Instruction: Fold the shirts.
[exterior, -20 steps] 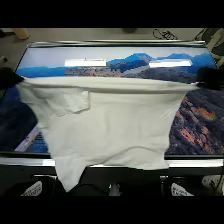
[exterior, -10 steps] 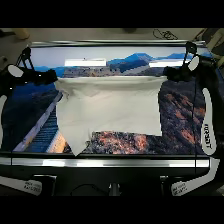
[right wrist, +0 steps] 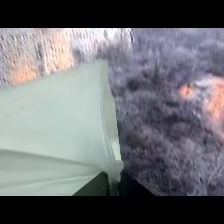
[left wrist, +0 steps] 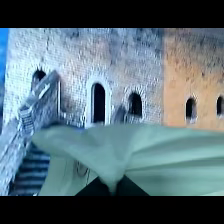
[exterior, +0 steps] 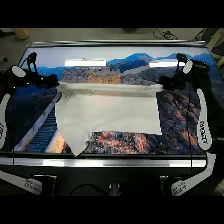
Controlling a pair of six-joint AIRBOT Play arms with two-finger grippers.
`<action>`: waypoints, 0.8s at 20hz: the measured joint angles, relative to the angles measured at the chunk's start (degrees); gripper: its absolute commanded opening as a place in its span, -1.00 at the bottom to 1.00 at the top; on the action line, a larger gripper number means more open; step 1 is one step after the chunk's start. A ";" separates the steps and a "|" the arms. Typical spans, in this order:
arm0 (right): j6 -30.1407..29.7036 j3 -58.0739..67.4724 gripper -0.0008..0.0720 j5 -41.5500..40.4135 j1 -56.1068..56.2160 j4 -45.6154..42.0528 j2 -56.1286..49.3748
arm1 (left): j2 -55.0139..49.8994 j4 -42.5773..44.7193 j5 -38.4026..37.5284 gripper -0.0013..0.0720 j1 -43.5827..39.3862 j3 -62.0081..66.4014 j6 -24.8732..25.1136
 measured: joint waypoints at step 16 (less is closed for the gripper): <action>-0.81 -7.67 0.41 20.55 -4.59 4.94 4.74 | 10.95 1.42 -21.92 0.48 7.96 -16.92 -0.02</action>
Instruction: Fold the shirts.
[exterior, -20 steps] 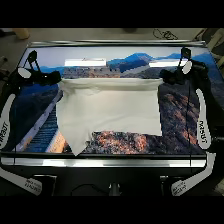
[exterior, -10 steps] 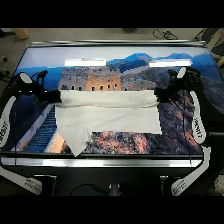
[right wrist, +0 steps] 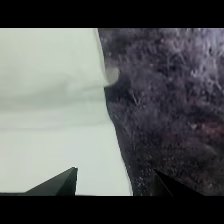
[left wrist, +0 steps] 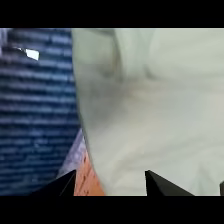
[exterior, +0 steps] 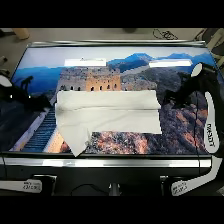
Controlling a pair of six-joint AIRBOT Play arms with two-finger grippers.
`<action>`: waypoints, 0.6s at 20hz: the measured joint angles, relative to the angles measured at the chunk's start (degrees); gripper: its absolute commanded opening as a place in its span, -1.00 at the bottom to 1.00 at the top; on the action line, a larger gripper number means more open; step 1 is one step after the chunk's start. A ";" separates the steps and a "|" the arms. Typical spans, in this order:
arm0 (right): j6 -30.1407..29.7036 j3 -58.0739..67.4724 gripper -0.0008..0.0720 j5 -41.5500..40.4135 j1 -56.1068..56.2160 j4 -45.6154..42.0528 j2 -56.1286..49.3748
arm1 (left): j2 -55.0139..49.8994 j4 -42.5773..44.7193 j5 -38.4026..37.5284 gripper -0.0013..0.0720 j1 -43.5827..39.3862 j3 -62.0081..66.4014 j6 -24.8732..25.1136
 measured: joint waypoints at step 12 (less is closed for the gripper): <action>-1.77 -13.94 0.58 -1.44 -1.11 -0.87 6.93 | 15.96 -16.41 20.59 -0.31 -4.55 -41.48 5.86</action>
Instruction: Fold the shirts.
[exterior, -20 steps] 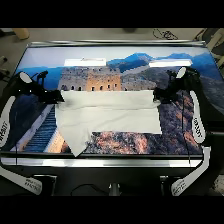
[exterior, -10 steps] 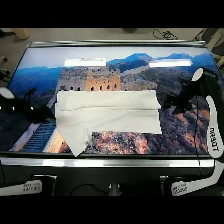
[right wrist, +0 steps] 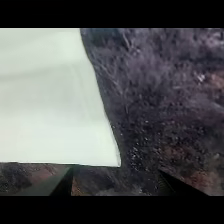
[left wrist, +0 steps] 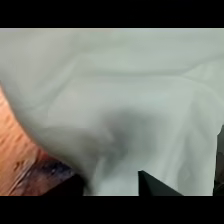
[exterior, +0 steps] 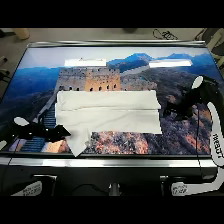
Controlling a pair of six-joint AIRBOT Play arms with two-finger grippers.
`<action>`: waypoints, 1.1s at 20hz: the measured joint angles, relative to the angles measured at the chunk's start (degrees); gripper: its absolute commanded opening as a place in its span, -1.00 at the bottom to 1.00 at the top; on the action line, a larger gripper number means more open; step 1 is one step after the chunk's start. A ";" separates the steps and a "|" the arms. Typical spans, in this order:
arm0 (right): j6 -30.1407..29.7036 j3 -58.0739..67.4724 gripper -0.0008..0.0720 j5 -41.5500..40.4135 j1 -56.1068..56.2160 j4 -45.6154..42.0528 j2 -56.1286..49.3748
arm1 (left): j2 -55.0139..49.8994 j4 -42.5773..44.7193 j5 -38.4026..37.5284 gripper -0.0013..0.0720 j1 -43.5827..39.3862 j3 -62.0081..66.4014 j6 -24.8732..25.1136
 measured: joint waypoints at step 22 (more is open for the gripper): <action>-2.21 -13.88 -0.93 -16.15 -0.04 14.34 1.42 | 5.18 -1.55 0.22 -0.91 -1.70 8.17 4.83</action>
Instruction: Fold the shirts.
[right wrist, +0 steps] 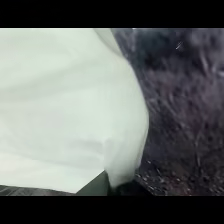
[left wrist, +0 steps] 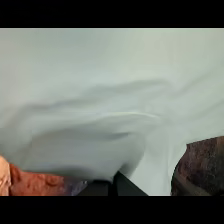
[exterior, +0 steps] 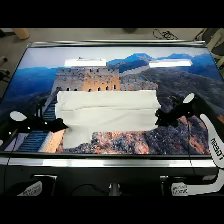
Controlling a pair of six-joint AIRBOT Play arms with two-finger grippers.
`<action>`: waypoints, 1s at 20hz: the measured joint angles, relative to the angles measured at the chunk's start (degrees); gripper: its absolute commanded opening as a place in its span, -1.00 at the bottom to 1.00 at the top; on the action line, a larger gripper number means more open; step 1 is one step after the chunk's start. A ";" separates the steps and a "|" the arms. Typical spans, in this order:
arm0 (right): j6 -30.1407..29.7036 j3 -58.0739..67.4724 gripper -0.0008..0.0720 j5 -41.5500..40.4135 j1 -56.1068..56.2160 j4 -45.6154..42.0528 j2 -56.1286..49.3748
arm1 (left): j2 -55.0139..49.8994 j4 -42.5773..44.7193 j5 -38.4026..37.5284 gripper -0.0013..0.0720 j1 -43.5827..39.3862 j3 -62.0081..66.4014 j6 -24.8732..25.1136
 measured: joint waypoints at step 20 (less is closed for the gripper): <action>6.80 36.70 0.95 -11.56 6.16 -4.94 -20.63 | -37.57 2.21 -1.88 0.59 1.75 49.99 -13.53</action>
